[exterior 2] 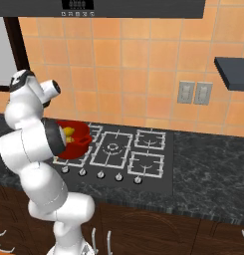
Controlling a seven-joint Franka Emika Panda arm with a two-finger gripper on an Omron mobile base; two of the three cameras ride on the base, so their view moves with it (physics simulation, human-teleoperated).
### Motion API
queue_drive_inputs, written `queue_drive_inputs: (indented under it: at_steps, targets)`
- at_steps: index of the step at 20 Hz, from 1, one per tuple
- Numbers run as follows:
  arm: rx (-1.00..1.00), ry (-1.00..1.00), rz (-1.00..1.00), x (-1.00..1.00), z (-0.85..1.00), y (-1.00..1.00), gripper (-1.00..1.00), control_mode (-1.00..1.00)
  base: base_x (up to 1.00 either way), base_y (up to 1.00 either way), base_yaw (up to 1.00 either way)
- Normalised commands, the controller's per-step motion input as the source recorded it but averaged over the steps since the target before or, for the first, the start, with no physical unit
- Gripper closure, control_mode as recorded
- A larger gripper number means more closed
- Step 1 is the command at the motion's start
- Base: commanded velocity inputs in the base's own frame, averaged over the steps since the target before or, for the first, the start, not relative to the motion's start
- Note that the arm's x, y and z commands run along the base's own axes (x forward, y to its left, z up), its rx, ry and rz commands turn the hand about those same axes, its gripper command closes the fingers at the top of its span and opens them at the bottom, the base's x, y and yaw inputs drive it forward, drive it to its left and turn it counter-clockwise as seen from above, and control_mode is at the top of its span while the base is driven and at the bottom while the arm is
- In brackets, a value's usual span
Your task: Put the squash and lemon in the pot. Retrieve the spatula and lightly stir the vegetables in the pot.
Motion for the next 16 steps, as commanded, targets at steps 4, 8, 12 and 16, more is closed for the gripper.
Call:
queue_drive_inputs:
  at_steps: [4, 8, 12, 16]
  targets:
    - [0.02, 0.08, 0.0, 0.12, 0.09, -0.1, 1.0, -1.0, 0.0, 0.0, 0.0]
    - [0.0, 0.01, -0.06, 0.03, 0.03, -0.17, 1.0, -1.0, 0.0, 0.0, 0.0]
    - [0.12, 0.06, -0.14, 0.14, 0.46, -0.37, 1.0, -1.0, 0.0, 0.0, 0.0]
    - [0.15, 0.08, -0.13, 0.03, 0.54, -0.4, 1.0, -1.0, 0.0, 0.0, 0.0]
